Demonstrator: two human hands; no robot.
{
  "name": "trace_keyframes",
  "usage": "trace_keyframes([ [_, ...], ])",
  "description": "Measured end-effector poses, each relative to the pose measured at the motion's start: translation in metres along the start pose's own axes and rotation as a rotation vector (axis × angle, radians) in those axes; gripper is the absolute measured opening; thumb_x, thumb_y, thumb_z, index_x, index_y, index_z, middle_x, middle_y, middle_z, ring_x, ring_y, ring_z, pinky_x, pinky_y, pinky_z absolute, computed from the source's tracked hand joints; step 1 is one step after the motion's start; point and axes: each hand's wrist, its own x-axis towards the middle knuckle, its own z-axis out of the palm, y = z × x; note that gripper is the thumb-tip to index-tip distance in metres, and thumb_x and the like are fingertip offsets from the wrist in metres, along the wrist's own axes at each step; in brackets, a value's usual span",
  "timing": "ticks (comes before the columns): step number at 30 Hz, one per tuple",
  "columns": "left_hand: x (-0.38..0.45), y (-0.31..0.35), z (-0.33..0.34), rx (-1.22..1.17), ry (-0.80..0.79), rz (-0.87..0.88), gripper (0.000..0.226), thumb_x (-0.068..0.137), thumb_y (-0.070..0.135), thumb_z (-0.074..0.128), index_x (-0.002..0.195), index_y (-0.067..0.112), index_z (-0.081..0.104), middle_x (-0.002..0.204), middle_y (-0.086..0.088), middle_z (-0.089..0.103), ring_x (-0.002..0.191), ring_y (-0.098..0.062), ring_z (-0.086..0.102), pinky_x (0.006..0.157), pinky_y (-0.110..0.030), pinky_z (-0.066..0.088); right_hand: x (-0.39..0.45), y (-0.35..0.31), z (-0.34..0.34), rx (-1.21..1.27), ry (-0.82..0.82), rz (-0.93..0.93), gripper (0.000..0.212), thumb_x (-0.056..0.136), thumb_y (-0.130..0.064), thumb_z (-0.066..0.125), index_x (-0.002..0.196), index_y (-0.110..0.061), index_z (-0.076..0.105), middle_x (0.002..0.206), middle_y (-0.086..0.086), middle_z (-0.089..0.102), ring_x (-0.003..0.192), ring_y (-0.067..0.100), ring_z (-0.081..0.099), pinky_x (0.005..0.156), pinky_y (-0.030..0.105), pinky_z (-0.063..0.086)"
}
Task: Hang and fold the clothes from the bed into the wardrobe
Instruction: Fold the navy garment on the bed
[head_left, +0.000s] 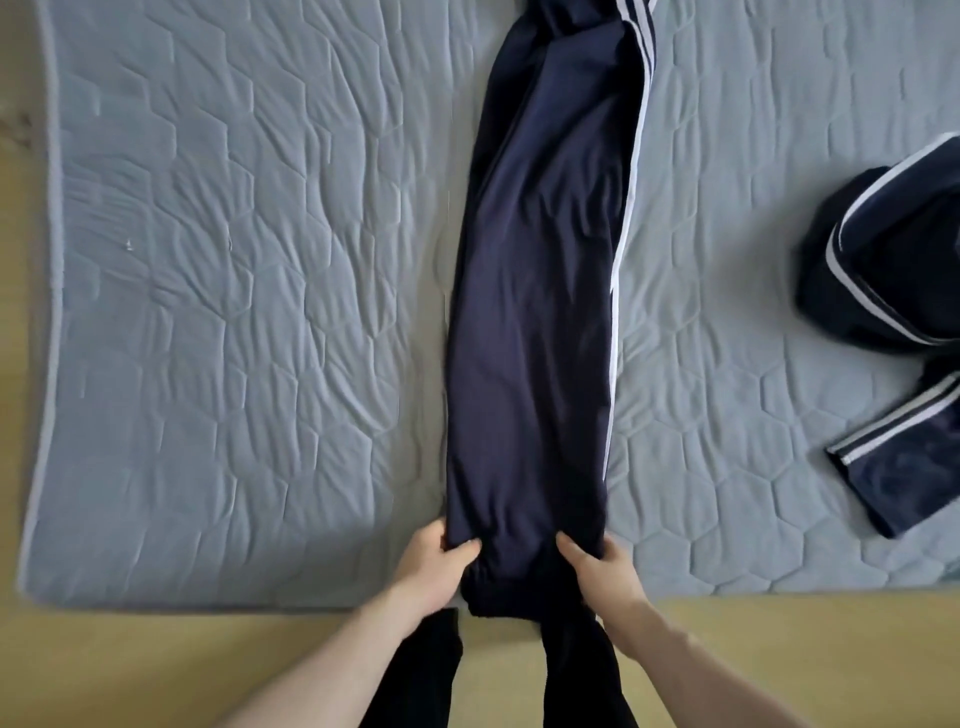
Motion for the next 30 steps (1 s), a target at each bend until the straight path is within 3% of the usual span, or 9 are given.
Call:
trace_keyframes([
  [3,-0.017,-0.017,0.002,0.108,-0.008,-0.063,0.012,0.096,0.032,0.061,0.106,0.037,0.061,0.101,0.018,0.069,0.094,-0.006,0.064,0.069,-0.019,0.043,-0.021,0.015,0.0,-0.098,-0.046,0.03,0.015,0.097,-0.03,0.068,0.111,-0.027,0.064,0.108,-0.002,0.075,0.099,0.02,0.072,0.092,0.044,0.059],
  [7,-0.049,-0.048,0.01,0.139,0.01,-0.153,0.008,0.097,0.026,0.061,0.105,0.027,0.059,0.097,0.011,0.066,0.086,-0.006,0.059,0.064,-0.018,0.04,-0.053,0.041,0.0,-0.112,-0.068,0.123,0.007,0.097,-0.026,0.068,0.103,-0.025,0.063,0.098,-0.002,0.076,0.088,0.018,0.074,0.064,0.032,0.059],
  [11,-0.085,-0.053,0.008,0.016,0.021,-0.124,0.014,0.094,0.022,0.066,0.098,0.028,0.055,0.102,0.01,0.068,0.099,-0.011,0.065,0.067,-0.016,0.042,-0.081,0.044,-0.006,-0.08,-0.079,0.184,0.012,0.095,-0.012,0.064,0.105,-0.019,0.064,0.1,0.006,0.076,0.09,0.023,0.073,0.066,0.033,0.06],
  [16,-0.116,0.003,-0.012,-0.078,0.137,-0.014,0.027,0.091,0.034,0.069,0.104,0.036,0.045,0.103,0.012,0.067,0.089,-0.006,0.065,0.07,-0.023,0.044,-0.102,-0.002,-0.024,-0.052,-0.077,0.154,0.044,0.092,-0.016,0.068,0.132,-0.013,0.049,0.116,0.008,0.068,0.101,0.024,0.07,0.085,0.046,0.062],
  [20,-0.128,0.071,-0.037,-0.066,0.134,0.164,0.044,0.091,0.035,0.065,0.123,0.048,0.036,0.085,0.004,0.074,0.07,-0.016,0.068,0.066,-0.027,0.048,-0.118,-0.059,-0.046,0.112,-0.137,0.025,0.079,0.093,-0.021,0.069,0.154,-0.042,0.023,0.109,0.002,0.076,0.083,0.019,0.078,0.057,0.032,0.061],
  [22,-0.127,0.106,-0.047,-0.047,0.125,0.291,0.04,0.093,0.031,0.063,0.123,0.052,0.046,0.076,0.001,0.073,0.061,-0.012,0.062,0.06,-0.017,0.046,-0.119,-0.092,-0.058,0.132,-0.153,-0.061,0.052,0.096,-0.024,0.067,0.142,-0.038,0.047,0.101,-0.004,0.079,0.078,0.015,0.077,0.057,0.028,0.059],
  [25,-0.111,0.16,-0.059,-0.066,0.181,0.394,0.011,0.094,0.031,0.066,0.093,0.032,0.077,0.077,0.004,0.074,0.064,-0.001,0.063,0.058,-0.007,0.044,-0.11,-0.142,-0.068,0.113,-0.164,-0.134,0.021,0.097,-0.033,0.065,0.115,-0.028,0.072,0.095,-0.002,0.074,0.069,0.015,0.07,0.063,0.029,0.056],
  [27,-0.096,0.195,-0.066,-0.234,0.16,0.354,0.022,0.095,0.032,0.067,0.082,0.019,0.079,0.078,0.001,0.074,0.068,-0.007,0.068,0.061,-0.017,0.053,-0.102,-0.173,-0.073,0.159,-0.172,-0.153,0.025,0.096,-0.04,0.065,0.11,-0.021,0.073,0.091,0.0,0.07,0.064,0.013,0.068,0.058,0.027,0.056],
  [30,-0.073,0.243,-0.08,-0.417,0.135,0.304,0.025,0.098,0.034,0.063,0.091,0.012,0.074,0.083,-0.006,0.073,0.067,-0.015,0.072,0.059,-0.028,0.058,-0.09,-0.218,-0.076,0.234,-0.19,-0.202,0.041,0.098,-0.055,0.055,0.115,-0.021,0.07,0.097,-0.002,0.073,0.08,0.016,0.076,0.057,0.026,0.057],
])
